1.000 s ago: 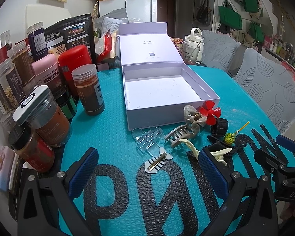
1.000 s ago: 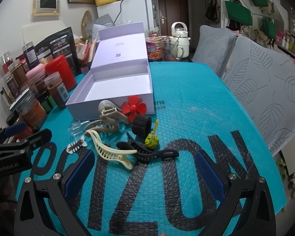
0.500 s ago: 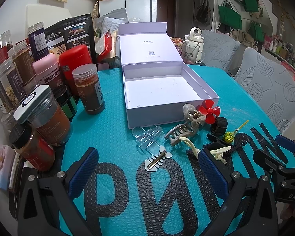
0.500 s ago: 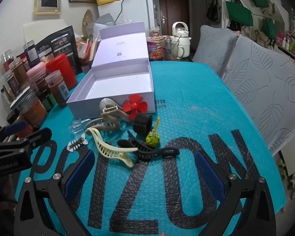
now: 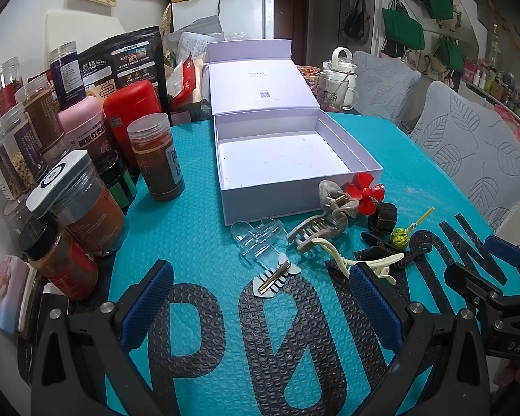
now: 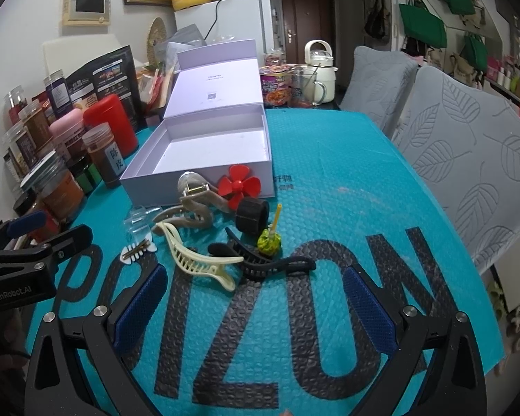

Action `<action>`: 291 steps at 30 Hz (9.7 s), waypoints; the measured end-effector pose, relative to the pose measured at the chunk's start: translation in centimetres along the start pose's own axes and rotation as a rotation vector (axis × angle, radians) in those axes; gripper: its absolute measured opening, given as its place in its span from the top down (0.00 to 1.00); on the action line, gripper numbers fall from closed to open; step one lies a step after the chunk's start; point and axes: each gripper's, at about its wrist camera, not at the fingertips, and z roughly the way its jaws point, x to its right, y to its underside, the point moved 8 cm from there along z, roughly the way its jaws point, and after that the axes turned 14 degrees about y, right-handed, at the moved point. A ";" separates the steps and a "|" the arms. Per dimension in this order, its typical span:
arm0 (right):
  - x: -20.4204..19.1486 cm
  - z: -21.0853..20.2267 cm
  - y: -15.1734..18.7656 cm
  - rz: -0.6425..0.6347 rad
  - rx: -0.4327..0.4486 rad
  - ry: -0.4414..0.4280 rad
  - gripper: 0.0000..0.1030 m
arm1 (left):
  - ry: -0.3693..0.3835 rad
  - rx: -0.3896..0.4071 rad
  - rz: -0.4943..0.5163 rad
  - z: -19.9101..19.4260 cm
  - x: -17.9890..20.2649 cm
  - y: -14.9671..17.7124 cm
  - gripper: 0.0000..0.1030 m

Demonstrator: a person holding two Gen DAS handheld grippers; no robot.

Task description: Organize rigid objects

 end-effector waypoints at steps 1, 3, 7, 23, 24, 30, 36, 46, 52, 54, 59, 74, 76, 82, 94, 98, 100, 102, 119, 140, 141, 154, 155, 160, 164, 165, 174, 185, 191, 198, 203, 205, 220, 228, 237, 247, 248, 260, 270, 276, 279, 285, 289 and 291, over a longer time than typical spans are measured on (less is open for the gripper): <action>0.0 0.1 0.0 0.000 0.000 0.000 0.00 | 0.000 -0.001 0.000 0.0 0.1 0.1 0.00; 0.0 0.0 0.0 -0.002 0.001 0.002 0.00 | 0.002 -0.003 0.000 -0.1 0.2 0.1 0.00; 0.1 0.0 0.1 -0.005 -0.003 0.000 0.00 | 0.003 -0.005 0.001 -0.1 0.2 0.1 0.00; -0.1 0.2 0.0 -0.009 0.005 -0.010 0.00 | 0.015 -0.006 -0.009 0.0 0.4 0.2 0.00; -0.1 0.2 0.0 -0.012 0.007 -0.009 0.00 | 0.016 -0.009 -0.013 0.1 0.3 0.2 0.00; -0.2 0.5 0.2 -0.016 -0.001 -0.004 0.00 | 0.014 -0.024 -0.019 0.5 0.0 0.5 0.00; -0.1 1.0 0.3 -0.012 -0.005 0.003 0.00 | 0.007 -0.018 -0.027 0.8 -0.5 0.5 0.00; -0.4 3.3 0.5 -0.013 -0.051 -0.018 0.00 | -0.003 -0.039 -0.083 3.0 -3.0 0.3 0.00; -0.7 5.0 0.0 -0.028 -0.070 -0.021 0.00 | -0.008 -0.066 -0.088 5.2 -3.6 0.1 0.00; -0.7 5.5 -0.1 -0.027 -0.075 -0.022 0.00 | 0.000 -0.084 -0.094 6.1 -3.7 0.1 0.00; -0.3 6.6 -0.4 -0.019 -0.088 -0.018 0.00 | 0.007 -0.111 -0.092 8.1 -4.0 -0.1 0.07; 0.7 9.0 -1.0 -0.015 -0.121 -0.004 0.00 | 0.032 -0.176 -0.064 13.0 -4.3 -0.3 0.39; 0.8 9.1 -0.9 -0.016 -0.123 0.003 0.01 | 0.037 -0.159 -0.032 13.1 -3.7 -0.5 0.44; 1.1 9.4 -0.8 -0.008 -0.128 -0.002 0.08 | 0.084 -0.141 -0.023 12.7 -2.9 -0.5 0.63; -0.3 10.5 -0.6 -0.030 -0.157 -0.092 0.51 | 0.155 -0.127 -0.068 11.0 -2.9 -0.5 0.77; -0.6 10.7 -0.8 -0.025 -0.161 -0.108 0.58 | 0.159 -0.118 -0.078 10.2 -2.9 -0.3 0.77; -0.6 10.7 -0.8 -0.017 -0.162 -0.118 0.67 | 0.169 -0.116 -0.088 9.9 -3.0 -0.4 0.77; -0.9 10.6 -0.8 -0.011 -0.160 -0.141 0.77 | 0.182 -0.109 -0.098 9.6 -3.0 -0.5 0.77; -1.4 11.6 -0.3 -0.035 -0.181 -0.108 0.76 | 0.204 -0.122 -0.192 12.9 -4.4 -1.0 0.60; -0.6 9.4 -0.5 -0.007 -0.114 -0.111 0.77 | 0.233 -0.080 -0.110 11.0 -3.0 -0.9 0.78; -0.7 9.0 -0.5 -0.010 -0.106 -0.113 0.77 | 0.234 -0.074 -0.109 10.5 -2.9 -0.9 0.78; -2.2 4.5 0.5 -0.062 -0.041 -0.163 0.77 | 0.227 0.021 -0.078 4.6 -1.3 -0.5 0.78; -2.3 4.1 0.5 -0.067 -0.037 -0.168 0.77 | 0.226 0.030 -0.075 4.1 -1.2 -0.5 0.78; -3.1 2.2 0.5 -0.097 -0.005 -0.202 0.77 | 0.221 0.069 -0.058 2.0 -0.6 -0.7 0.78; -3.7 0.9 0.2 -0.124 0.018 -0.223 0.77 | 0.214 0.093 -0.033 0.5 -0.2 -1.1 0.78; -3.8 0.7 0.1 -0.130 0.023 -0.228 0.77 | 0.212 0.099 -0.027 0.3 -0.1 -1.3 0.78; -4.7 -0.8 -2.1 -0.177 0.080 -0.255 0.77 | 0.181 0.149 0.025 -1.4 0.3 -3.6 0.78; -5.4 -0.4 -6.4 -0.225 0.137 -0.241 0.77 | 0.165 0.180 0.079 -1.1 0.4 -7.7 0.78; -5.6 0.2 -8.9 -0.257 0.165 -0.222 0.77 | 0.167 0.187 0.095 -0.2 0.3 -9.9 0.78; -5.8 1.2 -11.9 -0.273 0.193 -0.225 0.77 | 0.163 0.207 0.115 0.9 0.3 -12.5 0.78; -6.2 2.0 -14.1 -0.282 0.213 -0.224 0.77 | 0.164 0.216 0.123 2.0 0.1 -14.5 0.78; -6.3 2.4 -15.1 -0.284 0.219 -0.227 0.77 | 0.162 0.218 0.125 2.7 0.0 -15.4 0.78; -7.4 6.5 -21.9 -0.273 0.255 -0.222 0.77 | 0.148 0.230 0.137 7.9 -1.3 -21.4 0.78; -8.6 9.9 -23.9 -0.240 0.235 -0.246 0.77 | 0.108 0.249 0.106 10.4 -2.9 -24.2 0.78; -9.2 13.7 -25.0 -0.240 0.208 -0.238 0.77 | 0.068 0.160 0.088 14.5 -5.2 -23.8 0.78; -9.0 17.7 -23.6 -0.254 0.111 -0.224 0.77 | 0.058 0.043 0.091 18.6 -5.6 -21.8 0.78; -9.0 17.9 -23.4 -0.260 0.104 -0.227 0.77 | 0.052 0.033 0.087 18.8 -5.6 -21.7 0.78; -9.8 20.8 -21.8 -0.285 0.014 -0.239 0.77 | 0.027 -0.070 0.050 22.1 -6.5 -19.8 0.78; -9.9 22.3 -21.1 -0.270 -0.043 -0.245 0.66 | 0.027 -0.135 -0.033 23.3 -8.2 -19.3 0.78; -10.0 21.6 -21.3 -0.291 -0.017 -0.225 0.60 | 0.026 -0.173 -0.049 23.6 -8.1 -18.8 0.67; -9.9 21.3 -21.4 -0.292 -0.007 -0.221 0.60 | 0.015 -0.158 -0.041 23.3 -8.0 -19.0 0.28; -9.4 20.5 -22.0 -0.285 0.016 -0.212 0.60 | 0.009 -0.127 -0.034 22.1 -8.0 -19.7 0.23; -9.2 19.7 -22.2 -0.279 0.030 -0.219 0.60 | 0.012 -0.100 -0.024 20.8 -7.8 -20.1 0.23; -9.2 19.3 -22.3 -0.280 0.040 -0.219 0.60 | 0.013 -0.082 -0.015 20.1 -7.4 -20.5 0.23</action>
